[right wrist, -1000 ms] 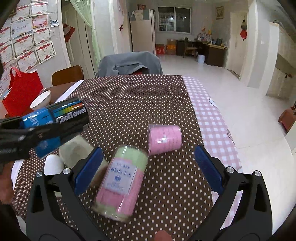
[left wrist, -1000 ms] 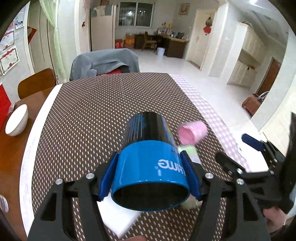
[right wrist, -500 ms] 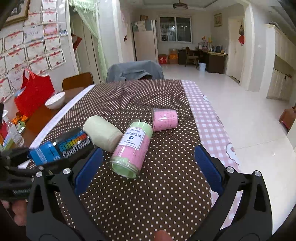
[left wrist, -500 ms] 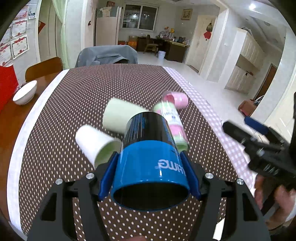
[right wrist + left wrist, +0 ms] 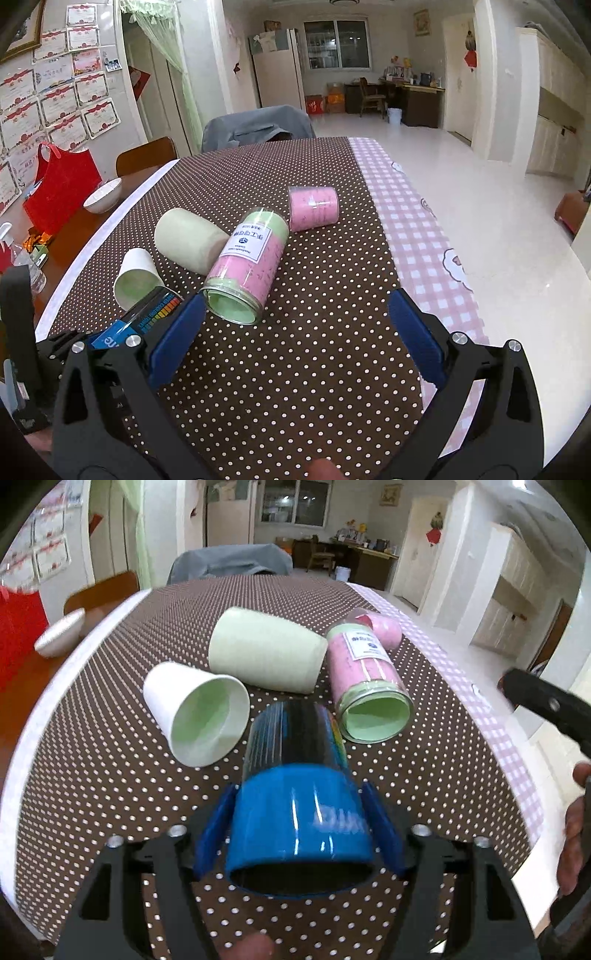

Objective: Flip cup upside down
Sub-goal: 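Lower the can onto the tablecloth and open the left gripper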

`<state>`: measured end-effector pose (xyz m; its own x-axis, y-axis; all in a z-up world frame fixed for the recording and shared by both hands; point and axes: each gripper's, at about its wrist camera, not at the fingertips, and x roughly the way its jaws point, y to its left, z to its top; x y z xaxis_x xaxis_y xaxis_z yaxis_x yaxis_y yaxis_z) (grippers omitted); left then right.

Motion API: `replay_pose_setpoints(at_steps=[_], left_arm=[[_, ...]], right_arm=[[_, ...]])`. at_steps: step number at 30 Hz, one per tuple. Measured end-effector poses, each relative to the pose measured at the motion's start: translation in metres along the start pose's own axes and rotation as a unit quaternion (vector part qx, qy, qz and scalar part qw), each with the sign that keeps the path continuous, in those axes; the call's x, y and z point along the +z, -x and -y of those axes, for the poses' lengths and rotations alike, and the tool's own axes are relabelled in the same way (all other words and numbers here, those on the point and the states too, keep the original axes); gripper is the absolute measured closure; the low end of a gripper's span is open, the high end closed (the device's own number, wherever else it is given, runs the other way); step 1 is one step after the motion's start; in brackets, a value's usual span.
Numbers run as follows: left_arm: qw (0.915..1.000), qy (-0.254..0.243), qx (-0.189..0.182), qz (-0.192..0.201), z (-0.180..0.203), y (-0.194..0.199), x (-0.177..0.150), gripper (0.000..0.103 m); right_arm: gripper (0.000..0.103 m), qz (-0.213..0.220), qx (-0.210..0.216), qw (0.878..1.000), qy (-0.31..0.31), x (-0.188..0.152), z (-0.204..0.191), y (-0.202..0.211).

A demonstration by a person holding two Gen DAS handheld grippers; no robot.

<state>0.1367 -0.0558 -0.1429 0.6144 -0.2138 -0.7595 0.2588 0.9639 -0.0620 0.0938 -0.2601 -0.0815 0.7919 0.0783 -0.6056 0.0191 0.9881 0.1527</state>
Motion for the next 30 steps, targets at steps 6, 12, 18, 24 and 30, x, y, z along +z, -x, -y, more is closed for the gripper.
replay_pose_setpoints(at_steps=[6,12,18,24,30], left_arm=[[0.9998,-0.010,-0.001,0.018,0.004,0.024,-0.006,0.021],[0.9991,-0.001,0.008,0.042,0.001,0.051,-0.010,0.021],[0.9976,0.010,0.018,0.067,-0.008,0.073,-0.005,0.021],[0.9959,0.021,0.028,0.083,-0.016,0.089,-0.004,0.021],[0.9943,0.028,0.035,0.097,-0.023,0.105,-0.004,0.021]], right_arm=[[0.006,-0.006,0.017,1.000,-0.002,-0.002,-0.008,-0.001],[0.006,-0.004,0.029,1.000,0.000,0.001,-0.017,0.004],[0.006,0.001,0.033,0.999,0.004,0.003,-0.024,0.009],[0.006,0.007,0.037,0.999,0.010,0.005,-0.034,0.015],[0.006,0.013,0.046,0.999,0.018,0.005,-0.045,0.023]])
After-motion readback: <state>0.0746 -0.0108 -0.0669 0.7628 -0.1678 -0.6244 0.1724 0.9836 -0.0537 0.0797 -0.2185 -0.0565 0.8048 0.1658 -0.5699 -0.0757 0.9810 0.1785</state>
